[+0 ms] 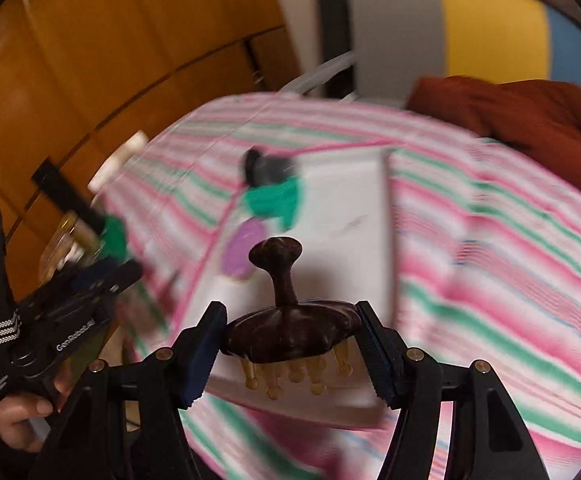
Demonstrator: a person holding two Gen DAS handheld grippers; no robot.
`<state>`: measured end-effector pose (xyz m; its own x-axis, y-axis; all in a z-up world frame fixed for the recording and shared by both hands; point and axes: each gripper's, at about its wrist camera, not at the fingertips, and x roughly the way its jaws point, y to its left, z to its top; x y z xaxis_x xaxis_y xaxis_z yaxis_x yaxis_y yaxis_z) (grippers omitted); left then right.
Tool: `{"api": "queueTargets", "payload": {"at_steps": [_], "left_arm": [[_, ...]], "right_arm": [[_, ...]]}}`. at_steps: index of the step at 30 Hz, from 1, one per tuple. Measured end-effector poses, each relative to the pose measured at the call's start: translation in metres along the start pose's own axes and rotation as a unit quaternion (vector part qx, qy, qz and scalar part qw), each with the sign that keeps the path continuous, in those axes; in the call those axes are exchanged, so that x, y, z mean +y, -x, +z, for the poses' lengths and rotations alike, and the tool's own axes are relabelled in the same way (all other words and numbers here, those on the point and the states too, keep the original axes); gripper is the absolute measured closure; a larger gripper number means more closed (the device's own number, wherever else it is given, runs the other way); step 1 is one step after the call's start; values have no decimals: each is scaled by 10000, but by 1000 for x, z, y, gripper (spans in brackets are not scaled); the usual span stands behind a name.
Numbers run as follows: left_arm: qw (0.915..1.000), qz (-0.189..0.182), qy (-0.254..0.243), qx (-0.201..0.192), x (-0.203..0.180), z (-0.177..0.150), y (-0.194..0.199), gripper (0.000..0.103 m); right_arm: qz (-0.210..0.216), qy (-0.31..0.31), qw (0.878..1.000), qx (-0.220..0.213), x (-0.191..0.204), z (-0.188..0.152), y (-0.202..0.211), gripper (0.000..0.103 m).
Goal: Organize rigid objects
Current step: 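Carry the brown brush to the tray and lower it with the right gripper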
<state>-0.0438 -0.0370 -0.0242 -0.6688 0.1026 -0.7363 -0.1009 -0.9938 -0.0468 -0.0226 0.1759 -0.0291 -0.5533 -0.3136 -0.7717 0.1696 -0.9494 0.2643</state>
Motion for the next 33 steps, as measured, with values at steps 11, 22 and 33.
{"api": "queueTargets", "payload": {"at_steps": [11, 22, 33], "left_arm": [[9998, 113, 158, 46, 17, -5, -2, 59], [10000, 44, 63, -4, 11, -3, 2, 59], [9999, 67, 79, -13, 14, -3, 3, 59]], "right_arm": [[72, 99, 9992, 377, 29, -5, -36, 38], [-91, -30, 9986, 525, 28, -18, -45, 38], [-169, -20, 9984, 540, 35, -15, -52, 38]]}}
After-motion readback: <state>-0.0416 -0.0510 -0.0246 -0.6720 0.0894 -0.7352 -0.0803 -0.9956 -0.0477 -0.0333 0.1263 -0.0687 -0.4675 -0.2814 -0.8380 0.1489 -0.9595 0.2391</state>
